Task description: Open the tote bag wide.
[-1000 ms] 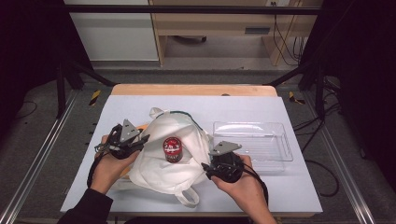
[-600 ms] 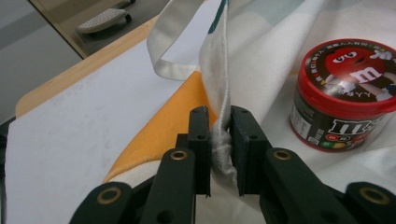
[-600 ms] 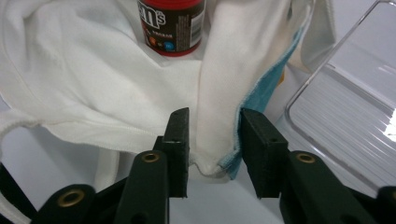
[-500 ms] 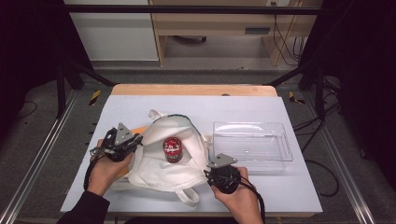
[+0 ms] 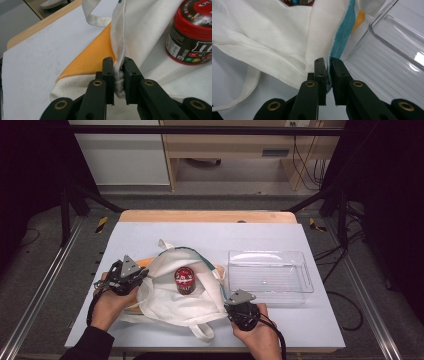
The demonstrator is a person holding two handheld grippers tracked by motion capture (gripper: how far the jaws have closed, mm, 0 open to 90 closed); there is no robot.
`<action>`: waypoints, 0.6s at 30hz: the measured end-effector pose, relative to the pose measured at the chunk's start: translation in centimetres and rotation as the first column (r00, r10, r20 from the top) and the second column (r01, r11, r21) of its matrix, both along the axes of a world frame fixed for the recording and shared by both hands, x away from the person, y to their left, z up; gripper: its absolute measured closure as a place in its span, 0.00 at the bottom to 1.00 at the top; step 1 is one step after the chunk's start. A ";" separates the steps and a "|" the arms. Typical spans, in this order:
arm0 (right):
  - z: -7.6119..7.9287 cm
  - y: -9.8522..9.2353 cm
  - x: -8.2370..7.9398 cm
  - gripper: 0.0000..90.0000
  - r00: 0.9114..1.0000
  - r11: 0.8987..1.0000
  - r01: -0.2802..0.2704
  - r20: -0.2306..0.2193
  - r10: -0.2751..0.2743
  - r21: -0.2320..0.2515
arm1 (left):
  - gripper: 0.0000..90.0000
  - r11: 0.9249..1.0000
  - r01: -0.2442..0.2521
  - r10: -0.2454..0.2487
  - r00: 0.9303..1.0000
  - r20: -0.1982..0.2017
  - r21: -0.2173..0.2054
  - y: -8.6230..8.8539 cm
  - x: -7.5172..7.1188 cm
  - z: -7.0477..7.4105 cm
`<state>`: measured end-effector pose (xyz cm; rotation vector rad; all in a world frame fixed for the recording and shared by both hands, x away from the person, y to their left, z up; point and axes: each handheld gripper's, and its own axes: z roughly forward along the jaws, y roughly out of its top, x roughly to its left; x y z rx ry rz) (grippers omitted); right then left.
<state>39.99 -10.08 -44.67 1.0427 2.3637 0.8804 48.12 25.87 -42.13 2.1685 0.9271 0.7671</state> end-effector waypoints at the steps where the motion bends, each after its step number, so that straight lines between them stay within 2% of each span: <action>1: -0.1 -0.1 0.0 0.93 1.000 1.000 -0.002 -0.003 0.001 -0.003 | 0.90 1.000 -0.009 0.009 1.000 -0.005 -0.003 0.3 0.1 -0.3; 6: -0.4 -0.3 0.0 0.94 1.000 1.000 0.000 -0.007 0.000 0.001 | 0.90 1.000 -0.025 0.025 1.000 -0.008 -0.017 0.9 0.1 -0.9; 10: -0.4 -0.3 0.0 0.95 1.000 1.000 -0.007 0.005 0.007 -0.005 | 0.90 0.999 -0.030 0.029 1.000 -0.006 -0.029 1.0 0.1 -0.9; 11: -0.3 -0.4 0.0 0.96 1.000 1.000 -0.007 0.008 0.007 -0.004 | 0.90 1.000 -0.026 0.026 1.000 -0.004 -0.017 0.9 0.0 -0.7; 13: 0.0 -0.5 -0.1 0.96 1.000 1.000 -0.003 0.015 0.003 -0.001 | 0.90 1.000 -0.025 0.025 1.000 0.012 -0.008 0.8 -0.1 -0.3; 18: 0.5 -1.2 -0.3 0.96 1.000 1.000 0.002 0.028 -0.001 -0.010 | 0.90 0.999 -0.045 0.046 0.997 0.057 -0.023 1.0 -0.3 0.4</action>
